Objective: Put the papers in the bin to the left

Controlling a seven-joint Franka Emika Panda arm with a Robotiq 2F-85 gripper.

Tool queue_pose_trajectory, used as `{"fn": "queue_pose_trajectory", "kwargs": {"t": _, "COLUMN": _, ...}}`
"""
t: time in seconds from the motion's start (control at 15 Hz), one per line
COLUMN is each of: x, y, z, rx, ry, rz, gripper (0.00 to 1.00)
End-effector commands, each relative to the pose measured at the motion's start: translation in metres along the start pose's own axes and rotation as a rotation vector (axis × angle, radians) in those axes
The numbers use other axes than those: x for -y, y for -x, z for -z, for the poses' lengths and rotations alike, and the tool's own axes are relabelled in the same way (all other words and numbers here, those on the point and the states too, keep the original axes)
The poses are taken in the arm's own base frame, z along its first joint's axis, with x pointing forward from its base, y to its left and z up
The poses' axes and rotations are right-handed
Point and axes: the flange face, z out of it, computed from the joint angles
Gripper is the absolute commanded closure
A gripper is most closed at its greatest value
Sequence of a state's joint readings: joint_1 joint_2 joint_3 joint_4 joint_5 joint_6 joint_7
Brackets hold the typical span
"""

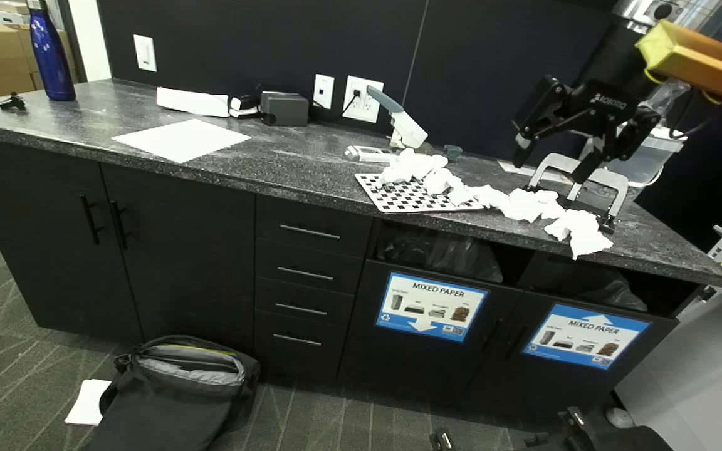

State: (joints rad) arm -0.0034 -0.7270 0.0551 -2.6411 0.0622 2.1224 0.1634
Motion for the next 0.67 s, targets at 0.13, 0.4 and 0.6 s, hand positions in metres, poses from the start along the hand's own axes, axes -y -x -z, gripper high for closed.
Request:
{"fn": "queue_pose_trajectory", "kwargs": {"t": 0.13, "x": -0.074, "y": -0.061, "z": -0.026, "rx": -0.01, "ry": -0.004, "rz": -0.318, "gripper": 0.0}}
{"fn": "queue_pose_trajectory", "kwargs": {"t": 0.4, "x": -0.123, "y": -0.111, "z": -0.065, "rx": -0.05, "ry": -0.001, "rz": -0.539, "gripper": 0.0}}
{"fn": "queue_pose_trajectory", "kwargs": {"t": 0.6, "x": -0.151, "y": -0.142, "z": -0.097, "rx": -0.113, "ry": 0.036, "rz": -0.687, "gripper": 0.0}}
